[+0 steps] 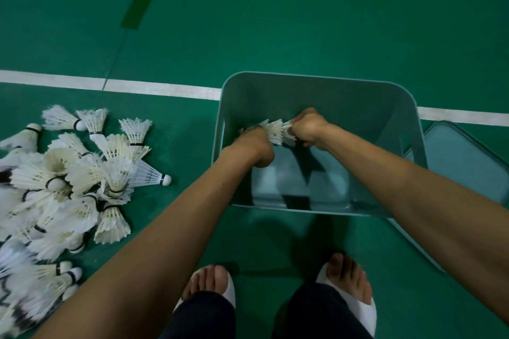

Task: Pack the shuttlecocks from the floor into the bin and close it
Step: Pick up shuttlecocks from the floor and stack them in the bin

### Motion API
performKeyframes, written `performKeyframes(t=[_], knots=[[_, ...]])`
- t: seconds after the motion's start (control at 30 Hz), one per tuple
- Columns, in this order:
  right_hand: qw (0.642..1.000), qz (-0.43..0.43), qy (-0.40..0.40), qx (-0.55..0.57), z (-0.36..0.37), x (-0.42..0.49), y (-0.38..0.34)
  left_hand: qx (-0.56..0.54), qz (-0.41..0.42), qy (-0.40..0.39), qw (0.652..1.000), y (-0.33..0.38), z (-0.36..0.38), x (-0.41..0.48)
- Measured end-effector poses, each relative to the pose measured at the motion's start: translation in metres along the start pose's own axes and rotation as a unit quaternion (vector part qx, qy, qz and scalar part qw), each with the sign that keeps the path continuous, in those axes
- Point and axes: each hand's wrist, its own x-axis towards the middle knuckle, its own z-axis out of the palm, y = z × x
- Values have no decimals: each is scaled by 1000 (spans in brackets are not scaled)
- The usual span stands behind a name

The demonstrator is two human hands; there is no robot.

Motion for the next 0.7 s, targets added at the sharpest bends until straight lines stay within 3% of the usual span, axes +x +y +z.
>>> performKeyframes(t=[0.23,0.37,0.47,0.57,0.7], knots=[[999,13,10,43,-11,-14,-5,-19,24,7,999,5,-13,-20],[990,17,137,39,-55,-53,-12,-130,71,77,986,10,-34,-72],[981,-63,140,121,-63,-105,-35,-262,138,185,937,-3,-41,-117],[972,-156,39,172,-41,-175,-76,-321,171,316,876,-37,-46,-158],[949,-268,-31,164,10,-236,-116,-346,81,447,821,-114,-38,-176]])
